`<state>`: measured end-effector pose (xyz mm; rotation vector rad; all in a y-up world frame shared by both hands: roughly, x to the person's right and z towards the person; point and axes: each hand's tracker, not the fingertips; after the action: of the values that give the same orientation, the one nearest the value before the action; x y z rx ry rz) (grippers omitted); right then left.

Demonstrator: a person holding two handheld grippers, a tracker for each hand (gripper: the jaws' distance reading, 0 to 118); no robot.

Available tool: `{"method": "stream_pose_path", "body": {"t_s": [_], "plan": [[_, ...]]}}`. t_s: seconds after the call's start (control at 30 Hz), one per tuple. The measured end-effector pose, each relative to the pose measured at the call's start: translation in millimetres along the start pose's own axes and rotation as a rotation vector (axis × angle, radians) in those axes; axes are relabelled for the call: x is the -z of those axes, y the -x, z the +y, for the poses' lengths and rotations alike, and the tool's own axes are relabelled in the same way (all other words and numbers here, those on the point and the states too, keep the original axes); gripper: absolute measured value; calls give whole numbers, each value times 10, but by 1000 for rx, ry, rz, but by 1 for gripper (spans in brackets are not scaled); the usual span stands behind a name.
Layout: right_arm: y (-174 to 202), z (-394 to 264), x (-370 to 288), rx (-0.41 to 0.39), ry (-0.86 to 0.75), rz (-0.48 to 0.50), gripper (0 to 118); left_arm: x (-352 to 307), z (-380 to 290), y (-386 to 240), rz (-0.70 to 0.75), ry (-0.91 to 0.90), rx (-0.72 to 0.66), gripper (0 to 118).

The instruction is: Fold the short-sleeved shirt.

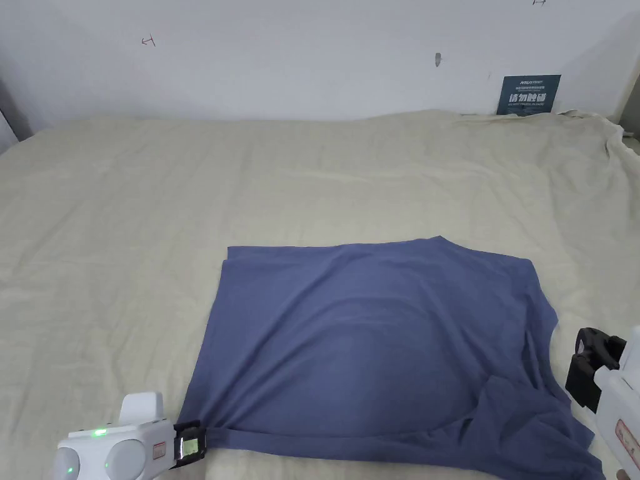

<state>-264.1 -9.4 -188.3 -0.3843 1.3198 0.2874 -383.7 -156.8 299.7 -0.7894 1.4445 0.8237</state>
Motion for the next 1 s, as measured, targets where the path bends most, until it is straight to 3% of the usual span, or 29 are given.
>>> {"method": "stream_pose_path", "body": {"t_s": [0.07, 0.13, 0.23, 0.4, 0.43, 0.53, 0.6, 0.73, 0.9, 0.97, 1.0], "plan": [[-34, -61, 31, 3, 19, -2, 0, 50, -18, 22, -2, 10, -8, 77], [-53, -111, 50, 2, 36, -10, 0, 89, -45, 34, -34, 15, 5, 41], [-103, -190, 66, 8, 64, -12, 0, 152, -35, -5, -71, 39, 20, 6], [-277, -392, 132, 43, 175, -25, 3, 77, -9, -17, -88, 13, 7, 1], [-322, -450, 168, 50, 209, -21, 11, 50, -2, -11, -92, 3, 6, 0], [-463, -681, 296, 83, 352, -16, 57, -44, 48, 5, -102, -31, 11, 0], [-524, -871, 360, 96, 383, -32, 79, -106, 91, 17, -115, -48, 8, 0], [-544, -1162, 487, 90, 481, -54, 87, -175, 148, 4, -119, -69, 11, 0], [-543, -1388, 662, 99, 537, -43, 86, -203, 155, -5, -119, -78, 16, 0], [-538, -1430, 720, 94, 547, -36, 76, -196, 151, -6, -121, -84, 15, 0], [-523, -1452, 741, 104, 560, -31, 57, -191, 149, -4, -125, -79, 12, 0]]}}
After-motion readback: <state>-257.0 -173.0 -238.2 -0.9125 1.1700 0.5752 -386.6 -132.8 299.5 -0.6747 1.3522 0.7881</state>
